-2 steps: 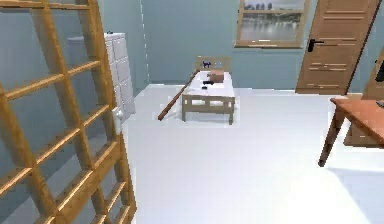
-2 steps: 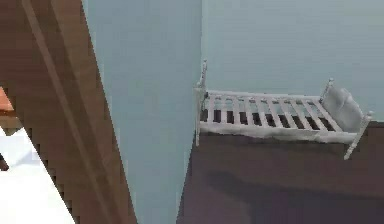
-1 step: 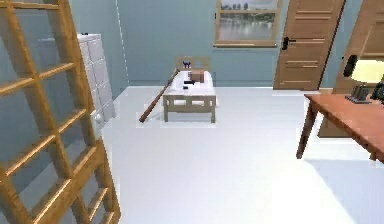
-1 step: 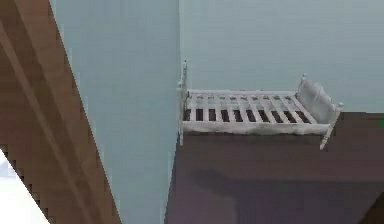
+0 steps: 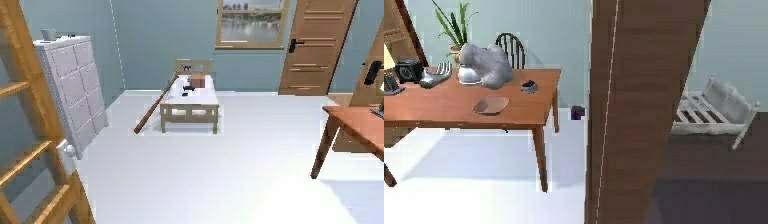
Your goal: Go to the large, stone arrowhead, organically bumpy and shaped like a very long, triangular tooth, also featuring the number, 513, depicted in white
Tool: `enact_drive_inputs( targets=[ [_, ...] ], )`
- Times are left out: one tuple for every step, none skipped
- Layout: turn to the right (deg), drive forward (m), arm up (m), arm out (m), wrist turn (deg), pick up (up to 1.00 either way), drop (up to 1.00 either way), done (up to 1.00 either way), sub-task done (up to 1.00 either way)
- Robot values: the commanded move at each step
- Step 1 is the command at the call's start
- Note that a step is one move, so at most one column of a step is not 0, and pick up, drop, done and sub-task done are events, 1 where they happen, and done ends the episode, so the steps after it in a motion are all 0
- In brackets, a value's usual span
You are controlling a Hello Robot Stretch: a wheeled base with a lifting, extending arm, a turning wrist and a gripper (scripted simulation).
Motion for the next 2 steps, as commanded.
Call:
enact_drive_inputs(
  targets=[
    [18.0,0.0,0.0,0.0,0.0,0.0,0.0,0.0,0.0],
    [0.0,1.0,0.0,0.0,0.0,0.0,0.0,0.0,0.0]
  ],
)
